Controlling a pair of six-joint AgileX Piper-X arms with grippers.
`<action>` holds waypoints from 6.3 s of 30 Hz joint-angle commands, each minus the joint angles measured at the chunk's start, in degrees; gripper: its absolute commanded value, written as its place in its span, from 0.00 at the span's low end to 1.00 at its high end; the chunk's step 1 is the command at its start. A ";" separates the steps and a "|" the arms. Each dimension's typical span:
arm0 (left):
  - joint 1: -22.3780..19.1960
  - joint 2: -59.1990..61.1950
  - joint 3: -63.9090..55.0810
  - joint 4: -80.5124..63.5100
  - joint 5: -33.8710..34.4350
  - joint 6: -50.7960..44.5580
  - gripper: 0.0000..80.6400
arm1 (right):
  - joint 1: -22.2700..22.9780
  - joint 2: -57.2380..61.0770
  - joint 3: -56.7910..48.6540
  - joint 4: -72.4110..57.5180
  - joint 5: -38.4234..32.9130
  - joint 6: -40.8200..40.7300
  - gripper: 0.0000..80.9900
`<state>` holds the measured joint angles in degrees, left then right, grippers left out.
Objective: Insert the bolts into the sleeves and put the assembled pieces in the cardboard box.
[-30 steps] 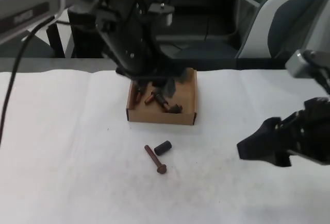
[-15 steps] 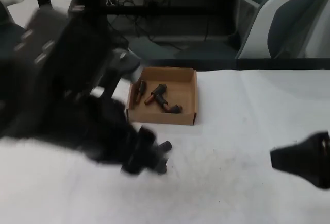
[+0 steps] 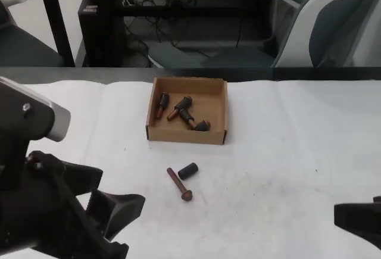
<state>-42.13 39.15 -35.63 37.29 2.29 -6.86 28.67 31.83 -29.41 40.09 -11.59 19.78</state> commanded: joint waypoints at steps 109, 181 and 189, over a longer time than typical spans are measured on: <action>6.24 -7.14 0.00 -2.92 -5.20 4.91 0.71 | 9.28 88.61 -56.47 3.01 11.06 38.94 0.01; 18.03 57.76 -24.98 2.18 17.45 111.05 0.64 | 9.46 17.77 -12.73 -12.92 -3.14 -2.18 0.01; 18.03 62.03 -28.40 -0.23 17.60 114.49 0.64 | 9.46 17.77 -12.73 -12.92 -3.14 -2.18 0.01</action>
<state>-24.03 100.67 -62.28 38.88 18.41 100.79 38.14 50.04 -41.97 27.77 -14.09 18.10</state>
